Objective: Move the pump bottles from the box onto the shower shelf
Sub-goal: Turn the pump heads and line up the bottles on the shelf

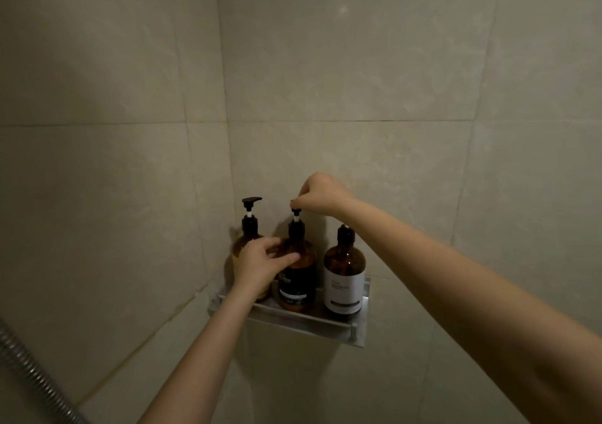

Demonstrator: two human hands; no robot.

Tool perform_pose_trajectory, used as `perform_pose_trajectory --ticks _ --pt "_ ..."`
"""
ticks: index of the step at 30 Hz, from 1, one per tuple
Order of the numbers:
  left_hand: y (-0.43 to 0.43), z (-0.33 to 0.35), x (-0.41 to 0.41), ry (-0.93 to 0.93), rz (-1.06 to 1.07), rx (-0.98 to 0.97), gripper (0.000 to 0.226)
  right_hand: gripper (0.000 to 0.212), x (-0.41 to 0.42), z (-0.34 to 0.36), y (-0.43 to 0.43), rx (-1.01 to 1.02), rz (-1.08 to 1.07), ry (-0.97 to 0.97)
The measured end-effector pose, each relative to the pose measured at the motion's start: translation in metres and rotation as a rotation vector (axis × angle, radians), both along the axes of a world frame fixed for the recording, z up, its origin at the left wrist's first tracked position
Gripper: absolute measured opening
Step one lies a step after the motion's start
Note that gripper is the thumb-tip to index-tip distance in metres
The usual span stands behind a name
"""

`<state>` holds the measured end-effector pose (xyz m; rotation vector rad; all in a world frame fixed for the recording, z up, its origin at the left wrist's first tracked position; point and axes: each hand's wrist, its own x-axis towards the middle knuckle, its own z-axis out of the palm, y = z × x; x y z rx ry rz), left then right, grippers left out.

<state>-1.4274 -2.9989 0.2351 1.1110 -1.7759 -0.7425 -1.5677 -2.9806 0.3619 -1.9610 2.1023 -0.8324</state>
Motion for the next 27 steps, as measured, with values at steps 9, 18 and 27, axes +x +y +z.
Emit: perform_pose_trajectory --ticks 9,18,27 --pt "-0.002 -0.003 0.0 0.023 0.006 0.006 0.062 0.032 -0.004 0.003 0.005 -0.047 0.053 0.063" --pt "0.001 -0.004 0.0 0.038 -0.023 -0.007 0.055 0.029 -0.007 0.007 0.015 -0.002 0.235 0.193" --pt "0.0 -0.004 -0.001 0.034 -0.024 -0.01 0.056 0.03 -0.01 0.006 0.006 -0.032 0.039 -0.14"
